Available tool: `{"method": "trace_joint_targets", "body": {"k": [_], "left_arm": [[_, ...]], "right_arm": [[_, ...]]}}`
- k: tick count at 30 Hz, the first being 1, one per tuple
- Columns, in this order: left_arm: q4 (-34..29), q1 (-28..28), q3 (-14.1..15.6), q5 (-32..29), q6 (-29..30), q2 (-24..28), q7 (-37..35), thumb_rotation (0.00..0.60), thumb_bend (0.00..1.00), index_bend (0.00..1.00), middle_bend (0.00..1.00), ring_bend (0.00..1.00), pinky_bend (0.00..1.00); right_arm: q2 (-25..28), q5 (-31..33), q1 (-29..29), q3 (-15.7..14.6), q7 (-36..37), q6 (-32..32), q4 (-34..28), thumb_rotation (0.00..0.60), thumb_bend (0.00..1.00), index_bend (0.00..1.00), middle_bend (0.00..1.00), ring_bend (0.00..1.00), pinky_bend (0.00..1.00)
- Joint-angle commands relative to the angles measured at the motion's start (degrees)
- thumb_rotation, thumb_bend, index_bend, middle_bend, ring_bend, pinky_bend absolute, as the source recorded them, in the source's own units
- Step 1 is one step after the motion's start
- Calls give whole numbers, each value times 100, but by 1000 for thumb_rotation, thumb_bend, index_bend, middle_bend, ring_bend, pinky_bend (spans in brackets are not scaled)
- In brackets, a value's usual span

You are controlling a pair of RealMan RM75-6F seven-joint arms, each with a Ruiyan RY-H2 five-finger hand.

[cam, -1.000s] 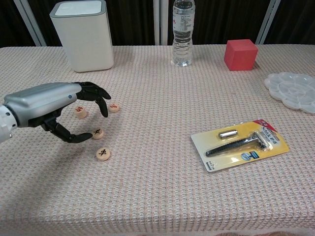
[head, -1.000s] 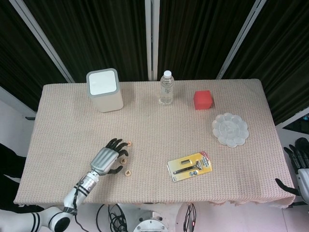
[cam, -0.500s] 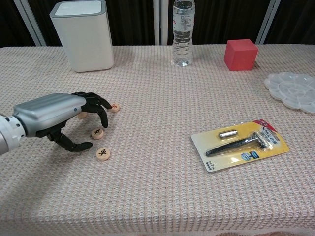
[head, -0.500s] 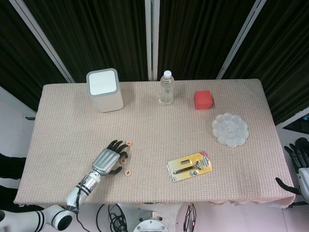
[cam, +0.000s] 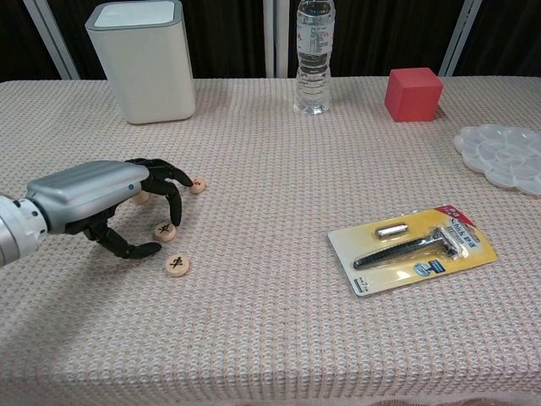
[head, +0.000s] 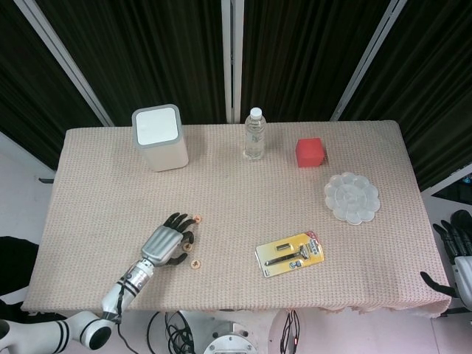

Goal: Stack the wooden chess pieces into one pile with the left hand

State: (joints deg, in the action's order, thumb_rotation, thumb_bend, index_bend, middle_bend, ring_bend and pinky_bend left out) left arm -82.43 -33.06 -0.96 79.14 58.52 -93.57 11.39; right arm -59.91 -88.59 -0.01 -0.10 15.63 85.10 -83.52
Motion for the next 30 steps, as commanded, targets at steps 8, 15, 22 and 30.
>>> {"method": "trace_joint_targets", "body": {"k": [8, 15, 22, 30], "left_arm": [[83, -3, -25, 32, -18, -52, -83, 600, 297, 458, 103, 0, 0], [123, -18, -55, 1, -58, -55, -62, 600, 296, 484, 105, 0, 0], [101, -18, -89, 8, -32, -43, -65, 600, 296, 504, 108, 0, 0], [-204, -89, -331, 11, 133, 210, 91, 600, 297, 510, 109, 0, 0]], "right_arm": [[-14, 21, -10, 3, 24, -1, 42, 600, 147, 0, 0, 0, 0], [-27, 22, -7, -1, 42, -18, 76, 600, 147, 0, 0, 0, 0], [-33, 26, -14, -3, 66, -17, 101, 600, 147, 0, 0, 0, 0], [-26, 16, -11, 1, 82, -8, 99, 600, 146, 0, 0, 0, 0]]}}
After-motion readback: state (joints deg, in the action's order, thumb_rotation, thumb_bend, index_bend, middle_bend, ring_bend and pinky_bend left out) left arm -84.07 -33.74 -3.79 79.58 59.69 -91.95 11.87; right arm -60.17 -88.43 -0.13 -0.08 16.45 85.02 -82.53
